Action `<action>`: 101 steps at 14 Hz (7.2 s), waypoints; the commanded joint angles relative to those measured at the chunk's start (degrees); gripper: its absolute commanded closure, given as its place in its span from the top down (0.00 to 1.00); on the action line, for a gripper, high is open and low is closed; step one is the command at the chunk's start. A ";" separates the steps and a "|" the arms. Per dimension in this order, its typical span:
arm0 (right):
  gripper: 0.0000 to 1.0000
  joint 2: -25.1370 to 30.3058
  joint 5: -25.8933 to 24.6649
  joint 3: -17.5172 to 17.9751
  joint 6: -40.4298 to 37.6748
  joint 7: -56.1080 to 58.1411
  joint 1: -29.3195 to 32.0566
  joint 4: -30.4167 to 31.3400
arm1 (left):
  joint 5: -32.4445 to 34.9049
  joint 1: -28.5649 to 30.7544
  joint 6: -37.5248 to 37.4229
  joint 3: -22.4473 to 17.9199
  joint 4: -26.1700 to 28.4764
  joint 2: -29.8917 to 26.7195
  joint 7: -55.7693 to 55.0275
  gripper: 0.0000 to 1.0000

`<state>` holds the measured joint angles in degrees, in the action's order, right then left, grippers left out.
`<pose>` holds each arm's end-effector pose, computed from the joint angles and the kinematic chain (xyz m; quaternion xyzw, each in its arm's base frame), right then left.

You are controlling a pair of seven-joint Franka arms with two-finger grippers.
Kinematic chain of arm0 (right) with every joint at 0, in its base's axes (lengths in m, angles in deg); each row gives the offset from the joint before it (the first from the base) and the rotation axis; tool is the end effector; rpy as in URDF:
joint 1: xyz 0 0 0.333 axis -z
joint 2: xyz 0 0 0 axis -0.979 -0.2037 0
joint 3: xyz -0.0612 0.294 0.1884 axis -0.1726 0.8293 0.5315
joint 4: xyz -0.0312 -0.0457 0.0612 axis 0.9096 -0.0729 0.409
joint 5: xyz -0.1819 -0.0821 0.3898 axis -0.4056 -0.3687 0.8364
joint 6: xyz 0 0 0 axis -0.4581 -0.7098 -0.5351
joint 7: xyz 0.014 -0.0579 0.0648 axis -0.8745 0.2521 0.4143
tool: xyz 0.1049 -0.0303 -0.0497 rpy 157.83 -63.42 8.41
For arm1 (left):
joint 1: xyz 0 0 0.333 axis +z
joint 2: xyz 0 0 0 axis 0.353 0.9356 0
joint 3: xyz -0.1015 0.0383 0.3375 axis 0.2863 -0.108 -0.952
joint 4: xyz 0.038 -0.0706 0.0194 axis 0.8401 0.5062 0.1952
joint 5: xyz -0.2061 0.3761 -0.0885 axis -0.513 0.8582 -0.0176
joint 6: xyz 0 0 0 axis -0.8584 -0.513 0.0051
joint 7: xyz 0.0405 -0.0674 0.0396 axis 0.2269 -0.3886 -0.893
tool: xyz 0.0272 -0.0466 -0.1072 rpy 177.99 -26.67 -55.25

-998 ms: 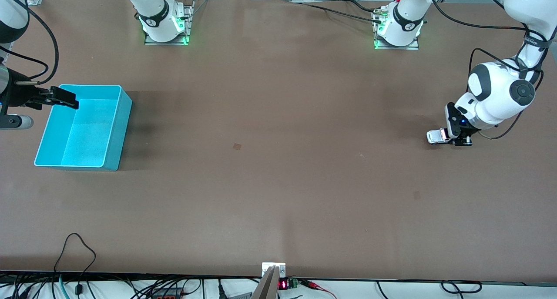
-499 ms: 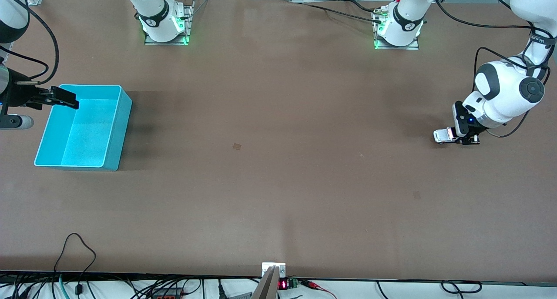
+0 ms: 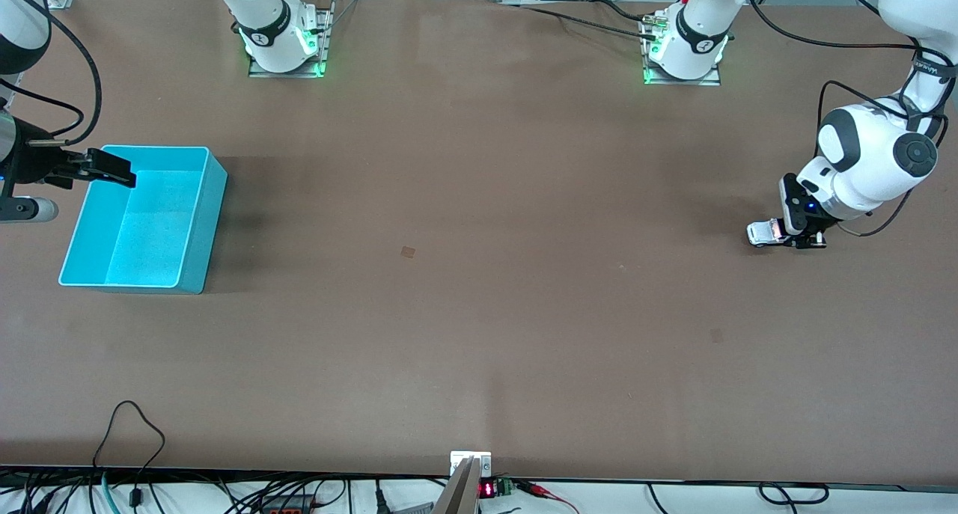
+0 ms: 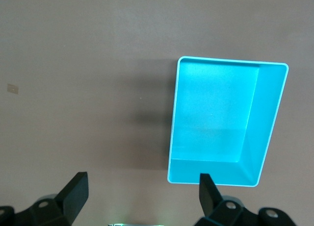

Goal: Wind and store white jeep toy

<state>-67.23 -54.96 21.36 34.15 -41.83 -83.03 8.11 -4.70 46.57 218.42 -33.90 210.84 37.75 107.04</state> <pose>0.6428 -0.0259 0.5801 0.9968 0.0188 -0.0762 0.0116 0.5205 0.1853 0.1712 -0.7112 0.7029 0.0054 0.0098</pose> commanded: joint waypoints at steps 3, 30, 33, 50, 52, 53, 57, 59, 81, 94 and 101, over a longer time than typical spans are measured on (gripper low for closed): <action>1.00 1.25 -0.19 0.14 -0.29 0.40 -0.14 1.03 | 2.20 1.61 1.24 -0.81 0.15 5.91 2.56 0.00; 1.00 1.25 -0.11 0.22 -0.29 0.40 -0.05 1.03 | 2.11 -5.32 -7.90 3.84 -2.40 -7.80 4.32 1.00; 1.00 1.25 -0.11 0.14 -0.38 0.40 -0.05 1.03 | 0.37 -9.71 -10.78 3.76 -4.24 -8.15 1.87 1.00; 1.00 1.07 -0.11 0.14 -0.29 0.66 0.48 1.03 | -2.19 -21.42 -40.48 3.67 -24.53 -5.96 -59.52 1.00; 1.00 1.07 -0.11 0.14 -0.29 0.66 0.48 1.03 | -2.02 -21.42 -41.74 3.41 -26.21 -5.78 -65.97 1.00; 1.00 1.07 -0.11 0.14 -0.29 0.66 0.48 1.03 | -2.10 -21.33 -41.74 3.06 -26.57 -5.87 -68.86 1.00; 1.00 0.98 -0.11 0.14 -0.29 0.66 0.48 1.03 | -1.58 -21.59 -43.94 2.53 -30.69 -6.39 -85.73 1.00; 1.00 1.07 -0.11 0.05 -0.29 0.66 0.56 1.03 | -2.19 -22.38 -44.02 0.43 -32.01 -7.36 -91.01 1.00; 1.00 -1.47 3.06 0.14 -0.29 0.75 0.74 -0.02 | -9.40 -25.90 -55.10 -4.25 -41.88 -17.63 -106.16 1.00; 1.00 7.49 3.32 9.01 5.86 -2.56 1.27 19.48 | -9.31 -24.85 -61.33 -4.95 -44.23 -17.82 -104.75 1.00; 1.00 5.91 3.41 9.28 7.97 -21.61 -2.06 20.28 | -9.31 -24.85 -61.43 -4.42 -43.53 -18.17 -104.93 1.00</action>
<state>-61.56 -52.16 30.22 40.96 -56.50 -83.85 27.45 -13.63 21.41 157.76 -38.64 167.16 20.43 1.25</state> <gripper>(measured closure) 0.000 0.000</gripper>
